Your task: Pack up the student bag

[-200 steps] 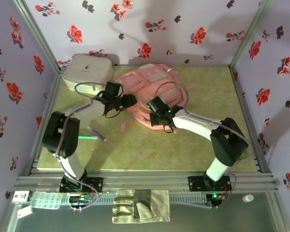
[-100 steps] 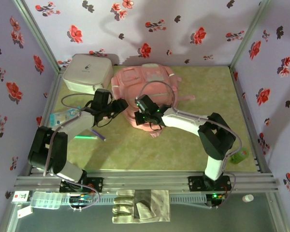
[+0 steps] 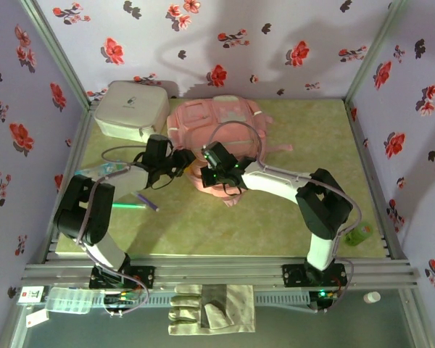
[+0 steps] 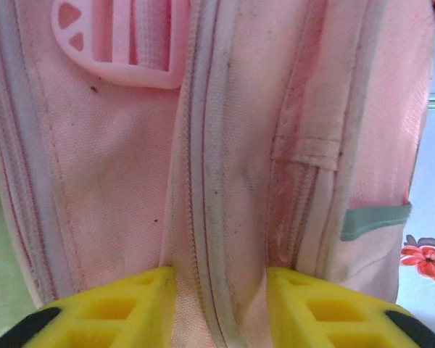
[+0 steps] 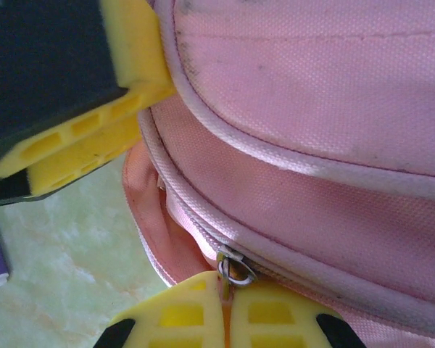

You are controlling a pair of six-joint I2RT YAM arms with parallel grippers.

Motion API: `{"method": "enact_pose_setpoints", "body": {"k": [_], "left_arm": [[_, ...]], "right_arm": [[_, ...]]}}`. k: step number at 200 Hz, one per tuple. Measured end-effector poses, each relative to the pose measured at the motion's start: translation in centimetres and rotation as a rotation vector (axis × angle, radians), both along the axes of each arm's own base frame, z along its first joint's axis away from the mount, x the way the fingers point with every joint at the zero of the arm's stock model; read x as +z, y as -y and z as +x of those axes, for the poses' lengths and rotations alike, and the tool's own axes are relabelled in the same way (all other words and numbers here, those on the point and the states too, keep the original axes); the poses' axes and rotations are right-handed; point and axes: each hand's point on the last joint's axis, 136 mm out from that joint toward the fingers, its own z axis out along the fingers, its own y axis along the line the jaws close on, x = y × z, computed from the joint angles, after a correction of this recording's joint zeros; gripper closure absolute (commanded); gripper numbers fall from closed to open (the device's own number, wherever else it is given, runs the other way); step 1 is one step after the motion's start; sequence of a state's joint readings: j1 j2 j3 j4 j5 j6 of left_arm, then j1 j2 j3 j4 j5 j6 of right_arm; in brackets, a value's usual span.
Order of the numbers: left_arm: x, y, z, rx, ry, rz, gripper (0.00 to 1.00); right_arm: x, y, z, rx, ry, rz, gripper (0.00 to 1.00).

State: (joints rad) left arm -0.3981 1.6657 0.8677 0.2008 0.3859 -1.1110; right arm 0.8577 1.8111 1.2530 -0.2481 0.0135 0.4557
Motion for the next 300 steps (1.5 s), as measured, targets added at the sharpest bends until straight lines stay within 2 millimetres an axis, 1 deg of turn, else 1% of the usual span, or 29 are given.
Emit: {"method": "enact_pose_setpoints", "body": {"k": [21,45,58,73,93,131,148,162,191,213,230,241,256,279,287,300], "left_arm": [[-0.4,0.1,0.2,0.008,-0.013,-0.012,0.79],[-0.5,0.2,0.2,0.003,-0.011,-0.012,0.89],[-0.5,0.2,0.3,0.001,-0.007,-0.008,0.9],[-0.6,0.1,0.2,-0.001,-0.01,0.001,0.92],[-0.6,0.1,0.2,-0.01,-0.006,0.013,0.93],[-0.5,0.1,0.2,-0.025,0.004,0.031,0.94],[-0.5,0.2,0.2,-0.034,0.006,0.034,0.94],[-0.3,0.3,0.2,-0.046,0.01,0.039,0.94],[0.2,0.8,0.1,-0.092,0.006,0.056,0.93],[0.1,1.4,0.2,-0.154,-0.005,0.099,0.9],[0.2,1.5,0.5,-0.195,-0.002,0.146,0.85],[0.4,1.4,0.9,-0.212,0.009,0.183,0.78],[0.8,0.6,1.8,-0.207,0.036,0.248,0.7],[1.0,-1.3,3.0,-0.16,0.052,0.324,0.56],[0.8,-2.1,3.1,-0.143,0.044,0.35,0.54],[0.6,-3.4,3.1,-0.115,0.028,0.379,0.53]], "right_arm": [[0.0,0.0,0.0,-0.002,0.0,0.0,0.97],[-0.1,0.2,0.1,-0.02,-0.003,-0.003,0.97],[-0.4,0.6,0.0,-0.037,0.0,-0.015,0.97],[-0.7,1.6,-0.1,-0.065,0.009,-0.036,0.97],[-0.5,4.0,-0.1,-0.14,0.023,-0.051,0.97],[0.4,10.4,1.6,-0.356,0.04,-0.043,0.97],[0.8,12.1,2.2,-0.426,0.049,-0.036,0.97],[1.1,13.0,2.4,-0.463,0.058,-0.031,0.98],[1.6,13.6,1.9,-0.492,0.063,-0.008,1.0],[1.9,13.8,0.8,-0.52,0.074,0.004,1.0],[1.5,13.4,-0.5,-0.52,0.069,0.012,1.0],[1.1,13.0,-1.2,-0.514,0.06,0.011,1.0],[0.7,12.4,-1.9,-0.506,0.048,0.013,1.0],[0.2,11.2,-2.0,-0.483,0.024,0.042,1.0],[-0.1,10.8,-2.0,-0.473,0.015,0.052,1.0],[-0.6,9.9,-1.9,-0.453,-0.005,0.068,1.0]]}}
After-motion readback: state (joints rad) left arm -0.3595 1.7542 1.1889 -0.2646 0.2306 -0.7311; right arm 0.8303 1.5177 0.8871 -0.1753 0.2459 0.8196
